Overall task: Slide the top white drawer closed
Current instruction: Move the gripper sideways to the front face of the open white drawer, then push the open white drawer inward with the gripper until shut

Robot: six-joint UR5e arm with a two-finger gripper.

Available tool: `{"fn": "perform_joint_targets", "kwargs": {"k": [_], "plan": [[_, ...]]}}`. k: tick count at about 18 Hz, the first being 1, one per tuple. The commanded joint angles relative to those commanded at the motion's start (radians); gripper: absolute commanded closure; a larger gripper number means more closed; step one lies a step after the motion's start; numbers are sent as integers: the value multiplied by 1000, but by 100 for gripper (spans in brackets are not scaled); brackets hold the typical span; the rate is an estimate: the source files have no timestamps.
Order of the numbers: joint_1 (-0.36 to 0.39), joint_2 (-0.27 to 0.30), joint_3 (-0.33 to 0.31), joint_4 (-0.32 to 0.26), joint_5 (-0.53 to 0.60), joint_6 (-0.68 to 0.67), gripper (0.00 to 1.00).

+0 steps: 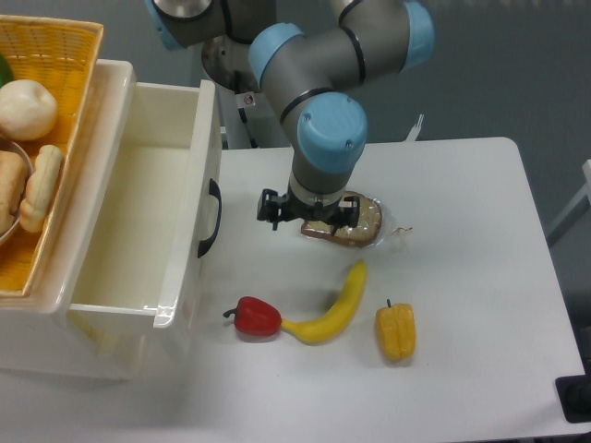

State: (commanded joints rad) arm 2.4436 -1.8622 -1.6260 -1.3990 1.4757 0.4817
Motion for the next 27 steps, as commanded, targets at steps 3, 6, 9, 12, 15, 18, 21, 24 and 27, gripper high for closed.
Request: {"fn": "perform_joint_targets", "kwargs": {"k": [3, 6, 9, 12, 15, 18, 21, 24, 27], "plan": [[-17, -8, 0, 0, -23, 0, 0], [-47, -9, 0, 2, -32, 0, 0], [-72, -17, 2, 6, -32, 0, 0], [-84, -26, 2, 8, -32, 2, 0], [-106, -25, 5, 8, -34, 5, 0], [-127, -18, 11, 8, -60, 5, 0], [-156, -14, 14, 8, -64, 0, 0], [-181, -8, 12, 9, -61, 2, 0], [-199, -9, 14, 12, -63, 5, 0]]}}
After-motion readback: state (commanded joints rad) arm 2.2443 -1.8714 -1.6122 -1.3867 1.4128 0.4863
